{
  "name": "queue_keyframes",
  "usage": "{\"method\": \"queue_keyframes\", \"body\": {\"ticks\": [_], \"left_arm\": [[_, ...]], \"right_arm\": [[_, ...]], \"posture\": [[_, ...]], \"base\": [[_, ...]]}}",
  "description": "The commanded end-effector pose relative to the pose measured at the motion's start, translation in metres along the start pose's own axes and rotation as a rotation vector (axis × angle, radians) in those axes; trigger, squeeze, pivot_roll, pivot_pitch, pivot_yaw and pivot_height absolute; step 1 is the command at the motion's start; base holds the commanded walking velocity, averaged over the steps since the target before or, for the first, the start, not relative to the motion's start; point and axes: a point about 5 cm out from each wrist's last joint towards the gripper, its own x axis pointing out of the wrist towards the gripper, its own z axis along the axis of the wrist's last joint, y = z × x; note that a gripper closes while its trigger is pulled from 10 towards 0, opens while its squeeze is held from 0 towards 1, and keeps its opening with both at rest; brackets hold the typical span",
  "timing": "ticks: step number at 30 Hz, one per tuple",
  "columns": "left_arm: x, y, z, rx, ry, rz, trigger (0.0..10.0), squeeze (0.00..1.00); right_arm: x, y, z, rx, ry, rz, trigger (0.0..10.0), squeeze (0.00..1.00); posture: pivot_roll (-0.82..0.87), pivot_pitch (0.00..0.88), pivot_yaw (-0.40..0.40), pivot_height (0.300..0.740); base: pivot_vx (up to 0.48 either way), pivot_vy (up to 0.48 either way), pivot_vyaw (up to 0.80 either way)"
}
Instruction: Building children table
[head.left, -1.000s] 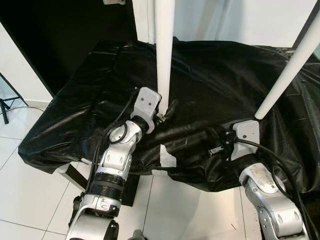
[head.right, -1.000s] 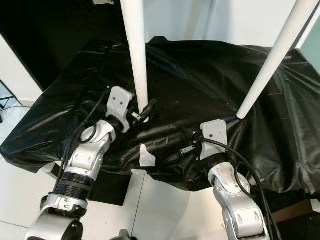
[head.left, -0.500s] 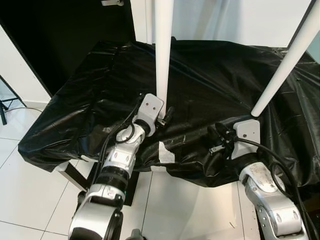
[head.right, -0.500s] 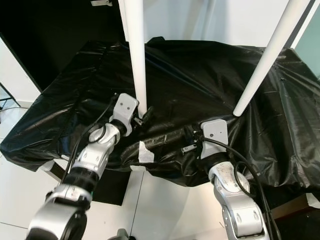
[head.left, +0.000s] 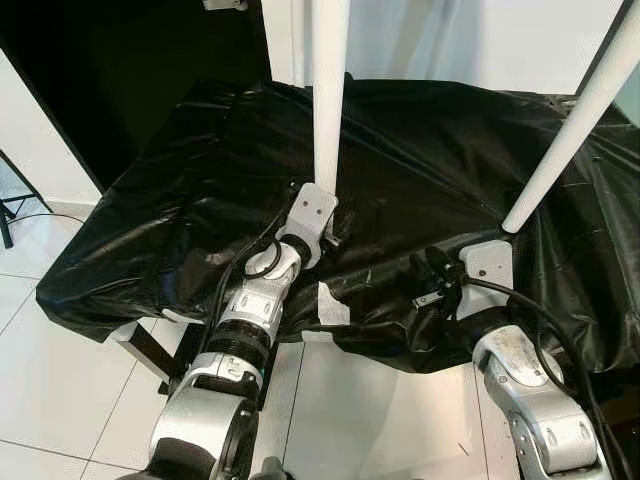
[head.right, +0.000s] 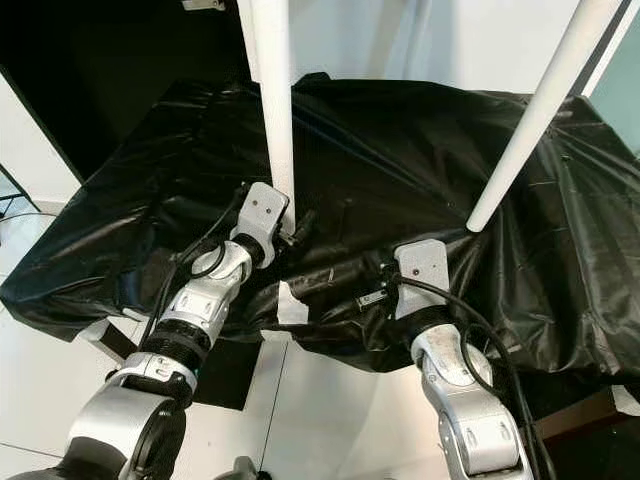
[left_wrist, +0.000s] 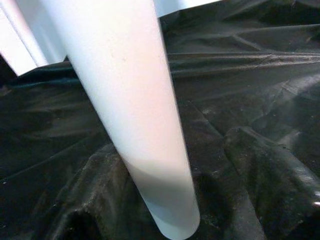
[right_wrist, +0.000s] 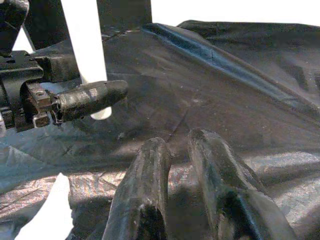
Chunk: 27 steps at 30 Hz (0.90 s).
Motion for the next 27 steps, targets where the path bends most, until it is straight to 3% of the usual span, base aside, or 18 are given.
{"method": "queue_keyframes", "body": {"ticks": [1, 5, 13, 20, 27], "left_arm": [[0.003, 0.009, 0.003, -0.016, -0.006, 0.251, 0.0, 0.00], [0.002, 0.005, 0.003, -0.017, -0.024, 0.231, 0.0, 0.00], [-0.019, 0.004, -0.029, -0.023, 0.039, 0.260, 0.0, 0.00], [-0.033, 0.003, -0.039, -0.017, 0.047, 0.267, 0.0, 0.00], [-0.065, 0.019, -0.065, -0.010, 0.121, 0.345, 0.0, 0.00]], "right_arm": [[-0.002, 0.000, 0.000, 0.000, 0.000, -0.007, 10.0, 0.00], [-0.003, -0.002, 0.000, -0.002, 0.003, -0.014, 10.0, 0.00], [-0.004, -0.002, -0.001, -0.010, 0.010, -0.005, 10.0, 0.00], [-0.003, -0.003, -0.002, -0.015, 0.016, 0.000, 10.0, 0.00], [-0.004, -0.002, -0.004, -0.012, 0.023, 0.004, 10.0, 0.00]], "posture": [[-0.09, 0.057, 0.013, 0.740], [-0.09, 0.062, 0.014, 0.740], [-0.08, 0.070, 0.005, 0.740], [-0.08, 0.068, 0.004, 0.740], [-0.07, 0.070, 0.005, 0.740]], "base": [[0.000, 0.000, 0.00], [0.000, 0.000, 0.00], [0.000, 0.000, 0.00], [0.000, 0.000, 0.00], [0.000, 0.000, 0.00]]}}
